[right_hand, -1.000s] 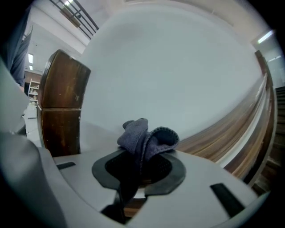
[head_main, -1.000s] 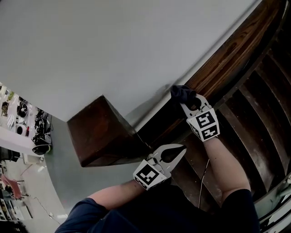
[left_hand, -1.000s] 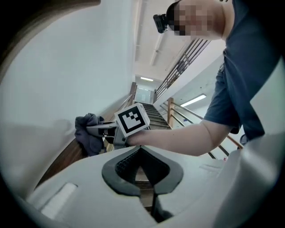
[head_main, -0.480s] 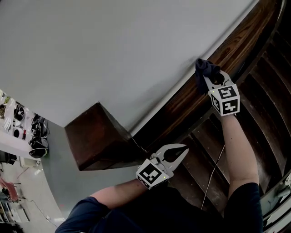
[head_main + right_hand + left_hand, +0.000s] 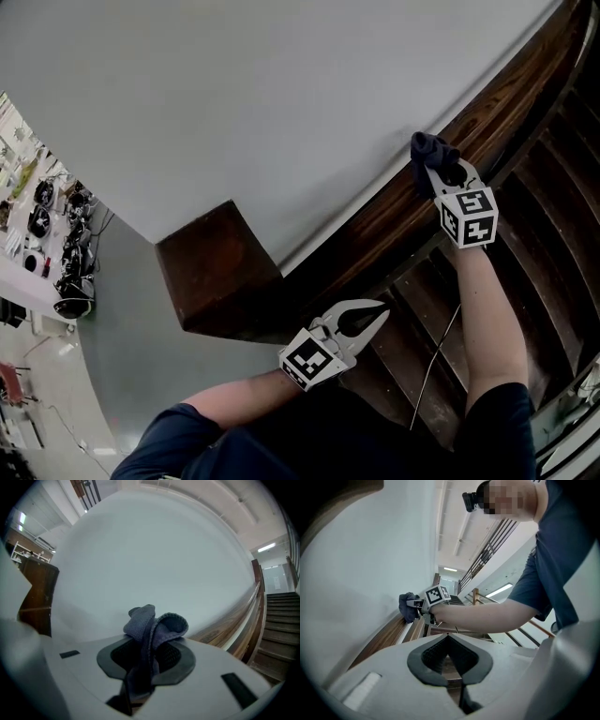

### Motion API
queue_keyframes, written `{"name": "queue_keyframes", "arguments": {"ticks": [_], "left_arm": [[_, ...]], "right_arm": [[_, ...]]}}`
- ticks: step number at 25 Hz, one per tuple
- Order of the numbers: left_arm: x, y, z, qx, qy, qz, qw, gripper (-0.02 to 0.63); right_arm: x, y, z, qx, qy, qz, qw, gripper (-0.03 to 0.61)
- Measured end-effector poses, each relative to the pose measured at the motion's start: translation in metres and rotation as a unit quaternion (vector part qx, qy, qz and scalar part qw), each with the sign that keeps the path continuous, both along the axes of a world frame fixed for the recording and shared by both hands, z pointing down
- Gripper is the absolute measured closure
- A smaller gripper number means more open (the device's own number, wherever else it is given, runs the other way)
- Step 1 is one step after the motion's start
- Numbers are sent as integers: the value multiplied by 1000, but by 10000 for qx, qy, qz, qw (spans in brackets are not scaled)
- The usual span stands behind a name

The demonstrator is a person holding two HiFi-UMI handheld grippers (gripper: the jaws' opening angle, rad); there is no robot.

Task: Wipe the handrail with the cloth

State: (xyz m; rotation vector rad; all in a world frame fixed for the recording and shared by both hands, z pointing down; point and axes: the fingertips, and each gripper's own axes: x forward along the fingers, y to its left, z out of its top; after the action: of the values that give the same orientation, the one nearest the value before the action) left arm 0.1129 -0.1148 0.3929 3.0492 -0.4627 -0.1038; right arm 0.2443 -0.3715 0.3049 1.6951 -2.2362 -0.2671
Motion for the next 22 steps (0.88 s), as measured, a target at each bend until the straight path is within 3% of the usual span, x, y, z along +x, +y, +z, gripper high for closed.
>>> {"name": "queue_keyframes", "arguments": {"ticks": [8,15,22], "left_arm": [[-32,41,-43,283,199,425,9985,611],[-58,67,-34,-41,128,762,9970,610],[-81,87,-20,-282,-24,830,9961,611]], "right_arm": [[-65,125,2,143,-715,-437,9964,482],[-122,227,29,-45,-1271,-899,9878,482],[-162,301,55,-93,-1695,-948,9809,482]]}}
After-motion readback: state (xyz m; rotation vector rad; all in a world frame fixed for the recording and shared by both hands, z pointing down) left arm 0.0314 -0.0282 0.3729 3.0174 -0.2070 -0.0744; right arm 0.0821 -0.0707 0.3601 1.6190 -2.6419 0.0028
